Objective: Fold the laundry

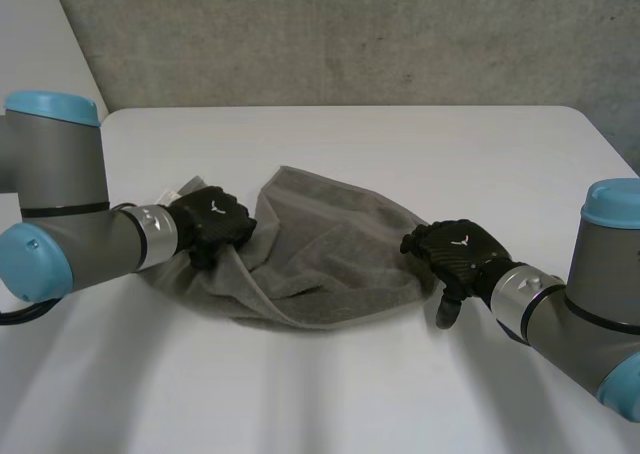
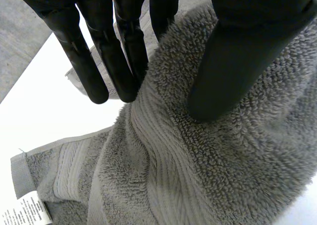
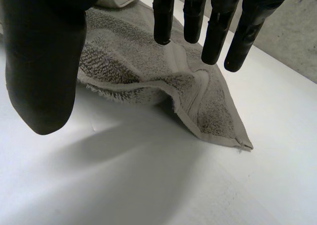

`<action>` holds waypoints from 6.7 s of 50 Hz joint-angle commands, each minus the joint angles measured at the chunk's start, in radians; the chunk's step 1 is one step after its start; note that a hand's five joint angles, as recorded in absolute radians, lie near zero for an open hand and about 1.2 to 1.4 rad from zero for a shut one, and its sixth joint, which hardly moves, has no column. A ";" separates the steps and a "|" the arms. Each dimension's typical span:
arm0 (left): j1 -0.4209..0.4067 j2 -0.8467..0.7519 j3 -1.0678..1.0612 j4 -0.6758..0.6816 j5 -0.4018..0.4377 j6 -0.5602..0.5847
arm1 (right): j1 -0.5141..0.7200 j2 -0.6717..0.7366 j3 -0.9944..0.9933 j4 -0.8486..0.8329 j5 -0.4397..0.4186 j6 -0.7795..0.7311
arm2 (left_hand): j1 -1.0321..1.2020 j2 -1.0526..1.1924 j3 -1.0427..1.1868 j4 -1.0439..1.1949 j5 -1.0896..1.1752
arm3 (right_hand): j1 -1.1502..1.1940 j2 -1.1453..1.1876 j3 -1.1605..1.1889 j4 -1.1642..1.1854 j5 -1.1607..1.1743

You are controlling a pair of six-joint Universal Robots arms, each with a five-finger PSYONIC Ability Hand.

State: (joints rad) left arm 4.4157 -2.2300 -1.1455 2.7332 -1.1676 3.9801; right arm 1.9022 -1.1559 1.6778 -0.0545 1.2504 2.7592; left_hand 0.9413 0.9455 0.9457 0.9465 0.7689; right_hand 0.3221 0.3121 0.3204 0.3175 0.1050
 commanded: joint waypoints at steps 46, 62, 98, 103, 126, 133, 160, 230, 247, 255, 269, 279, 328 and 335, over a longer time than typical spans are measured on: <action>0.033 0.461 -0.120 0.059 -0.153 -0.516 | 0.167 0.196 -0.199 0.001 -0.052 0.405 | 0.455 0.451 0.451 0.450 0.453 | 0.338 0.348 0.340 0.343 0.381; 0.047 0.521 -0.169 0.095 -0.150 -0.545 | -0.040 -0.252 -0.216 0.008 -0.065 0.350 | 0.455 0.451 0.451 0.450 0.453 | 1.074 1.084 1.076 1.079 1.117; -0.107 0.128 -0.036 0.445 -0.351 -0.542 | 0.084 0.305 -0.984 0.502 0.132 -0.239 | 0.455 0.451 0.451 0.450 0.453 | 1.074 1.084 1.076 1.079 1.117; -0.143 0.127 0.297 0.629 -0.389 -0.527 | 0.095 0.375 -1.481 0.342 0.248 -0.167 | 0.455 0.451 0.451 0.450 0.453 | 1.074 1.084 1.076 1.079 1.117; -0.122 0.156 -0.207 0.760 -0.477 -0.673 | 0.094 0.203 -0.747 0.381 0.083 -0.168 | 0.423 0.419 0.419 0.418 0.421 | 1.074 1.084 1.076 1.079 1.117; -0.130 0.153 -0.445 0.813 -0.406 -0.619 | 0.106 0.246 -0.453 0.256 0.073 -0.223 | 0.271 0.266 0.266 0.266 0.269 | 1.074 1.084 1.076 1.079 1.117; -0.119 0.576 -0.774 0.783 -0.301 -0.334 | -0.008 -0.099 -0.026 0.082 0.069 -0.224 | -0.363 -0.367 -0.368 -0.368 -0.365 | 1.074 1.084 1.076 1.079 1.117; -0.124 0.270 -0.754 0.678 -0.287 -0.444 | -0.081 -0.065 0.114 -0.073 0.072 -0.273 | -0.296 -0.300 -0.301 -0.301 -0.298 | 1.074 1.084 1.076 1.079 1.117; -0.145 0.259 -0.728 0.680 -0.287 -0.443 | -0.081 -0.058 0.115 -0.081 0.072 -0.273 | -0.296 -0.300 -0.301 -0.301 -0.298 | 1.074 1.084 1.076 1.079 1.117; -0.145 0.228 -0.697 0.680 -0.288 -0.441 | -0.083 -0.058 0.115 -0.081 0.072 -0.273 | -0.243 -0.248 -0.248 -0.249 -0.245 | 1.074 1.084 1.076 1.079 1.117; -0.147 0.194 -0.669 0.680 -0.288 -0.441 | -0.083 -0.058 0.114 -0.081 0.072 -0.274 | -0.182 -0.186 -0.186 -0.187 -0.184 | 1.074 1.084 1.076 1.079 1.117; -0.145 0.184 -0.640 0.683 -0.291 -0.443 | -0.083 -0.058 0.114 -0.081 0.072 -0.274 | -0.029 -0.033 -0.033 -0.034 -0.031 | 1.074 1.084 1.076 1.079 1.117; -0.145 0.306 -0.754 0.588 -0.282 -0.434 | -0.083 -0.054 0.117 -0.081 0.072 -0.280 | -0.434 -0.438 -0.439 -0.439 -0.436 | 1.074 1.084 1.076 1.079 1.117; -0.144 0.242 -0.714 0.643 -0.288 -0.429 | -0.083 -0.056 0.119 -0.081 0.072 -0.280 | -0.414 -0.418 -0.418 -0.419 -0.416 | 1.074 1.084 1.076 1.079 1.117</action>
State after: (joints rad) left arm 4.2715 -1.9396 -1.8906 3.3290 -1.4516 3.5478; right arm 1.8193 -1.2109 1.7954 -0.1350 1.3221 2.4788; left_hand 0.4527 0.4508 0.4513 0.4505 0.2730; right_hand 1.3329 1.3432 1.3431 1.3379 1.1737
